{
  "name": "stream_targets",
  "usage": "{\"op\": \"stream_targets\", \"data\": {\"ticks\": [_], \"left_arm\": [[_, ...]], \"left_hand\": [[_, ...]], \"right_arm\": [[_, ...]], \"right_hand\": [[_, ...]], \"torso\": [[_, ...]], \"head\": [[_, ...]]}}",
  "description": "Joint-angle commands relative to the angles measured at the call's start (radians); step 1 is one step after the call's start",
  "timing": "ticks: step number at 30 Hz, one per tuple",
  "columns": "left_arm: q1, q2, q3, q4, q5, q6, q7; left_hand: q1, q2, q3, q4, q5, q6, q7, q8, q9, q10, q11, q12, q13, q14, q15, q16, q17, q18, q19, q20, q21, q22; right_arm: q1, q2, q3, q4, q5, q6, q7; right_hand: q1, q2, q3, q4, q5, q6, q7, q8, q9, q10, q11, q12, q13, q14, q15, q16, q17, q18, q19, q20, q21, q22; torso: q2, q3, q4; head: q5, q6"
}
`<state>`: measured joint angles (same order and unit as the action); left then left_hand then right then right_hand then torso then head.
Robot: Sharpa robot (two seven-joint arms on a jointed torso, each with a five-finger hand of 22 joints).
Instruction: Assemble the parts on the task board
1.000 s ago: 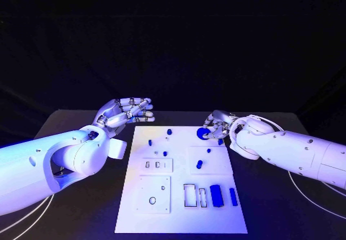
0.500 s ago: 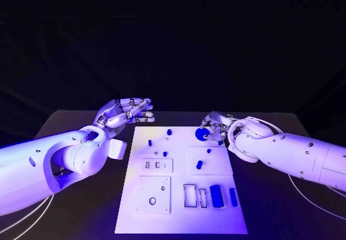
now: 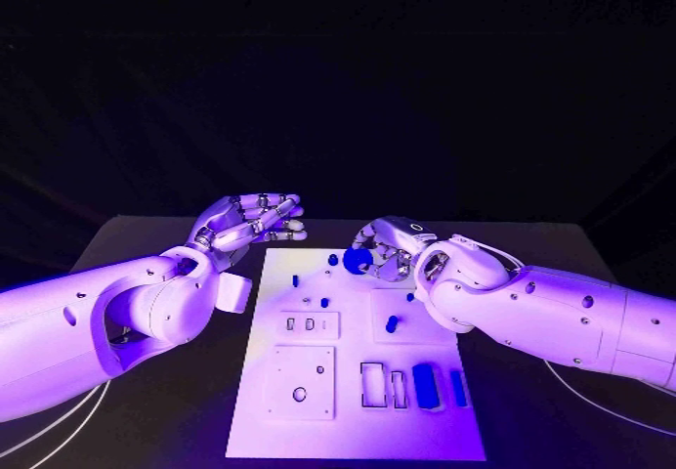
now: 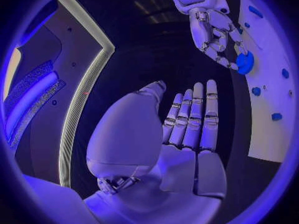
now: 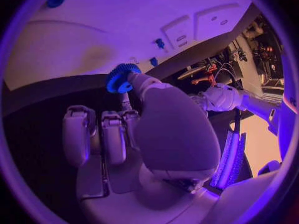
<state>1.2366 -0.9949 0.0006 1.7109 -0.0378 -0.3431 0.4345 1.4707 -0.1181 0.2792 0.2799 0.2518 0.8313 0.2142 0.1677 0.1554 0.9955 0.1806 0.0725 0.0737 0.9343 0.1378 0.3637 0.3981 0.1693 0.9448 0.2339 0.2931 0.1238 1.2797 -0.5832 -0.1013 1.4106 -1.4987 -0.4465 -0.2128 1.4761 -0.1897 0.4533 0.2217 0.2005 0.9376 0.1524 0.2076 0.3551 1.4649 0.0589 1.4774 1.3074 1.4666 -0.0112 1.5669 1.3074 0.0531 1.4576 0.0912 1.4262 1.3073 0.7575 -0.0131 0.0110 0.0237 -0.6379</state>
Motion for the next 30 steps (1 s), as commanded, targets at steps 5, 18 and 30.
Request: {"op": "stream_targets", "data": {"ticks": [5,18,30], "left_arm": [[0.001,0.007,0.001,0.002,0.001,0.022,0.005],[0.001,0.012,0.001,0.003,0.001,0.02,0.005],[0.001,0.015,0.001,0.004,0.001,0.02,0.004]], "left_hand": [[0.005,-0.002,0.007,0.001,-0.004,0.005,0.018,-0.003,0.001,0.002,0.003,-0.005,-0.001,-0.007,-0.002,0.003,0.002,0.011,-0.007,0.002,0.007,0.001],[0.005,-0.002,0.007,0.001,-0.004,0.005,0.018,-0.003,0.001,0.002,0.003,-0.005,-0.001,-0.007,-0.002,0.003,0.002,0.011,-0.007,0.002,0.007,0.001],[0.005,-0.002,0.007,0.001,-0.004,0.005,0.018,-0.003,0.001,0.002,0.003,-0.005,-0.001,-0.007,-0.002,0.003,0.002,0.011,-0.007,0.002,0.007,0.001]], "right_arm": [[-0.012,0.055,0.0,-0.02,-0.098,-0.048,-0.028],[-0.039,0.137,-0.007,-0.107,-0.094,-0.034,-0.021],[-0.057,0.18,-0.01,-0.152,-0.09,-0.019,-0.015]], "right_hand": [[-0.014,-0.003,0.009,0.001,-0.001,0.053,-0.019,0.037,0.023,0.025,-0.008,0.007,0.154,0.104,-0.005,0.004,0.263,-0.01,0.007,0.0,0.005,0.114],[-0.023,-0.008,0.014,0.0,-0.001,0.05,-0.019,0.036,0.023,0.025,-0.008,0.006,0.153,0.104,-0.005,0.004,0.263,-0.01,0.007,0.0,0.004,0.114],[-0.032,-0.013,0.018,-0.002,-0.001,0.047,-0.018,0.034,0.022,0.025,-0.007,0.006,0.152,0.104,-0.005,0.004,0.263,-0.01,0.006,0.0,0.003,0.113]], "torso": [[0.002,-0.0013,0.0018],[0.003,0.0001,0.0006],[0.002,0.0008,-0.0007]], "head": [[0.001,0.002],[0.01,-0.003],[0.011,-0.011]]}}
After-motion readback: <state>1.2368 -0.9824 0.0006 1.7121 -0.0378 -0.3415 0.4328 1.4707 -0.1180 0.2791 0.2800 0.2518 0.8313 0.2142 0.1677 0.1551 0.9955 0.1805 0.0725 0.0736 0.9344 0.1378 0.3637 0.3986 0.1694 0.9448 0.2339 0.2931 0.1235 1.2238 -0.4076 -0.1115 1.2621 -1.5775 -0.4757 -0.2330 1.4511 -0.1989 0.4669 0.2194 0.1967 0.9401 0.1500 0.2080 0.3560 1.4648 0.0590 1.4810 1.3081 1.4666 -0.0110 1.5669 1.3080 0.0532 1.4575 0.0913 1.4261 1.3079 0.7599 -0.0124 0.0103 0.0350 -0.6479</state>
